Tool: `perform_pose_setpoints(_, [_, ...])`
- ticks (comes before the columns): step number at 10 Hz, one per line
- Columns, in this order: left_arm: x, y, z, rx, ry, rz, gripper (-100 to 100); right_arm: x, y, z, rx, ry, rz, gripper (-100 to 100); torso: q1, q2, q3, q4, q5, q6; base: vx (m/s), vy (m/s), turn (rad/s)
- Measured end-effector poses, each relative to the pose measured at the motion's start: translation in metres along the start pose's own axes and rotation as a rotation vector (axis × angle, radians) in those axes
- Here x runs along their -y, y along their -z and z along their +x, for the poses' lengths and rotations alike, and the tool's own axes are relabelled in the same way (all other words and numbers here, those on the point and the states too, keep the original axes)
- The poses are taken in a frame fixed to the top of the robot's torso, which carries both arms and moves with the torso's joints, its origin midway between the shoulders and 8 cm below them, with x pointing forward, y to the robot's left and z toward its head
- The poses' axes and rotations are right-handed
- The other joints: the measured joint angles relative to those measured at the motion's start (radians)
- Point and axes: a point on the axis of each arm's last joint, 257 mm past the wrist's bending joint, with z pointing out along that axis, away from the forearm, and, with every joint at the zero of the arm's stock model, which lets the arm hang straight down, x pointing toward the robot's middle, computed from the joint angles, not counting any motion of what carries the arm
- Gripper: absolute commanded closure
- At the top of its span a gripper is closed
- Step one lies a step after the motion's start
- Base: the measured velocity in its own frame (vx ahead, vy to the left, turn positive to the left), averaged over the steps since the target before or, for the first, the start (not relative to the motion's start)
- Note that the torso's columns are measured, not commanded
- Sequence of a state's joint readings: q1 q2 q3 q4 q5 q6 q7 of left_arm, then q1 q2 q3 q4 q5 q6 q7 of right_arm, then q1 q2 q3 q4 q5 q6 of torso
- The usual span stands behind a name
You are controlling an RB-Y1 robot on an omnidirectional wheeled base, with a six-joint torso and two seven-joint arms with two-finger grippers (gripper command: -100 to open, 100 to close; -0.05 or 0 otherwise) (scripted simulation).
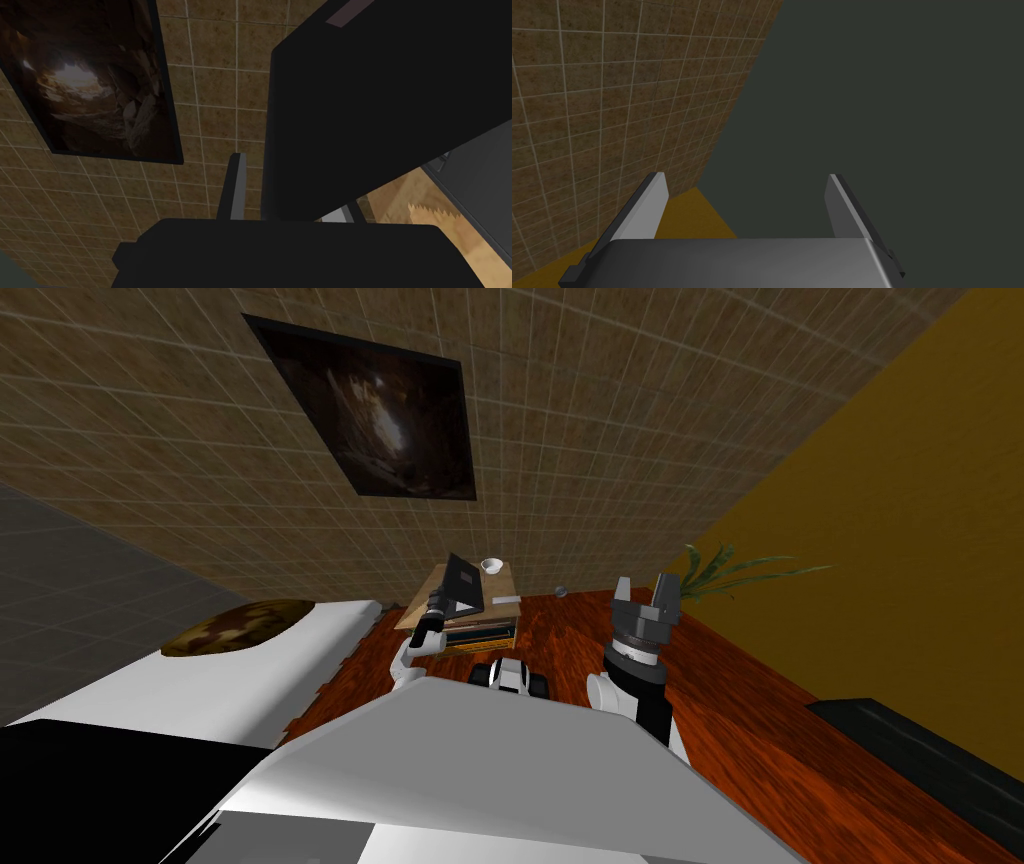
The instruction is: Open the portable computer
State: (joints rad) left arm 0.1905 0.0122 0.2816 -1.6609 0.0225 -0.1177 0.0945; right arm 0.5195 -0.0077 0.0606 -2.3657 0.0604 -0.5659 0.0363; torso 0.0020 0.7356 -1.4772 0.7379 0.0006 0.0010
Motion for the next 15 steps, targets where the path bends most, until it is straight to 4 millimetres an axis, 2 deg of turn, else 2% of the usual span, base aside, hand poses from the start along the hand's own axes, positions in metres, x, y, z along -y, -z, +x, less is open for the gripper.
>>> perform_pose_setpoints(4, [-0.018,0.006,-0.007,0.001,0.079,0.010,100,0.000,0.000,0.000,0.000,0.000,0.000,0,-0.004,0.004,0.002,0.002,-0.002,0.000,0.004,0.023,0.021])
perform_pose_setpoints(8, [-0.036,0.011,-0.001,-0.002,0.145,0.012,100,0.000,0.000,0.000,0.000,0.000,0.000,0,-0.003,0.003,0.002,0.002,-0.002,-0.001,-0.003,0.039,0.003])
perform_pose_setpoints(9, [-0.042,0.012,0.001,-0.003,0.169,0.013,-100,0.000,0.000,0.000,0.000,0.000,0.000,0,-0.002,0.003,0.002,0.002,-0.001,0.000,-0.022,0.012,0.021])
perform_pose_setpoints(15, [-0.016,-0.008,-0.001,-0.008,0.169,0.007,-100,0.000,0.000,0.000,0.000,0.000,0.000,0,-0.004,0.005,0.003,0.003,-0.003,-0.001,-0.021,-0.023,0.011])
